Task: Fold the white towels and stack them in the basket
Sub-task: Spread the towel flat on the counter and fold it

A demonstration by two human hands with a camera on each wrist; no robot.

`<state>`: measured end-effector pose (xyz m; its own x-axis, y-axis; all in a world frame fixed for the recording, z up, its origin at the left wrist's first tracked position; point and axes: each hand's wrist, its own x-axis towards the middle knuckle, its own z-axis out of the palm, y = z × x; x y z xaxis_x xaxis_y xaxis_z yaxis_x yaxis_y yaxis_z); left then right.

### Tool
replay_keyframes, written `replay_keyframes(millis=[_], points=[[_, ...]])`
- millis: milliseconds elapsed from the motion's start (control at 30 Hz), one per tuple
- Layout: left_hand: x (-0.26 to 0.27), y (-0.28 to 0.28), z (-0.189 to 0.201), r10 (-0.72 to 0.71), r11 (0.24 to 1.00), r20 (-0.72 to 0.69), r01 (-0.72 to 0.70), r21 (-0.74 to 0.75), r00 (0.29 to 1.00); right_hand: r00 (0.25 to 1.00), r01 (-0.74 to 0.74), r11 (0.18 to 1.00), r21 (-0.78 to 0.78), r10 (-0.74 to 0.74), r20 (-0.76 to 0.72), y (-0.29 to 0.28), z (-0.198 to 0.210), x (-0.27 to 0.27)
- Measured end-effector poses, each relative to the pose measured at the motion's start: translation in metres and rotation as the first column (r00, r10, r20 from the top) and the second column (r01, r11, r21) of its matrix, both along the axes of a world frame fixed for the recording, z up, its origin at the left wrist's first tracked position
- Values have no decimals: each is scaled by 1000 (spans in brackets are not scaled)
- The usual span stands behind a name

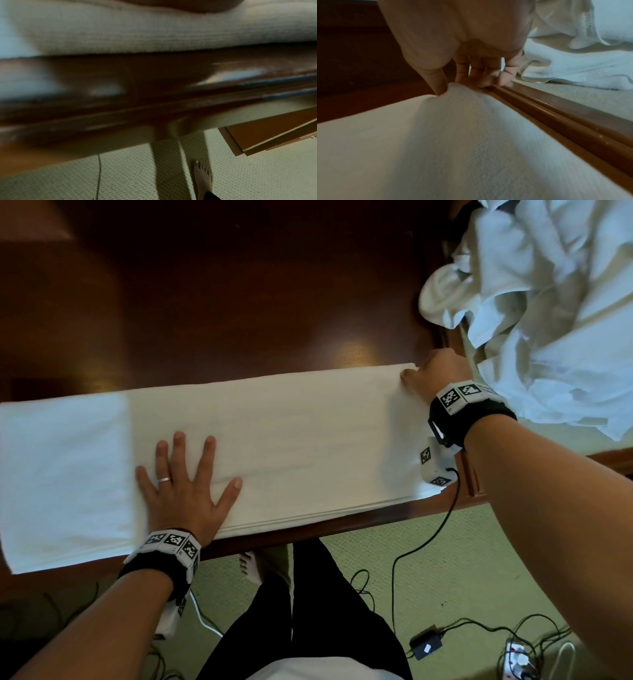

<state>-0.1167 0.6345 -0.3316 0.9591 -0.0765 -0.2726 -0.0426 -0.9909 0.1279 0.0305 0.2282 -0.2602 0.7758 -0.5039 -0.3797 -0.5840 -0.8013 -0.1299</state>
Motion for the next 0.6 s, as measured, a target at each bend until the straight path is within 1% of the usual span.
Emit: replay_keyframes(millis=[100, 233, 367, 433, 500, 600], points=[[0, 0, 0, 0, 1000, -2, 0, 2, 1000, 1000, -1, 1000, -4, 1, 11, -2, 2, 0], [0, 0, 0, -3, 1000, 2, 3, 6, 1000, 997, -7, 999, 36, 4, 77, -5, 5, 6], [0, 1, -1, -4, 1000, -3, 4, 13, 1000, 1000, 26, 998, 49, -26, -1, -4, 0, 4], [0, 1, -1, -6, 1000, 5, 6, 6, 1000, 999, 37, 998, 56, -37, -8, -5, 0, 4], [0, 0, -1, -3, 1000, 6, 3, 4, 1000, 998, 57, 994, 95, -58, 7, -5, 5, 6], [-1, 0, -2, 2, 1000, 7, -2, 0, 1000, 991, 95, 981, 170, -109, 72, -4, 12, 10]])
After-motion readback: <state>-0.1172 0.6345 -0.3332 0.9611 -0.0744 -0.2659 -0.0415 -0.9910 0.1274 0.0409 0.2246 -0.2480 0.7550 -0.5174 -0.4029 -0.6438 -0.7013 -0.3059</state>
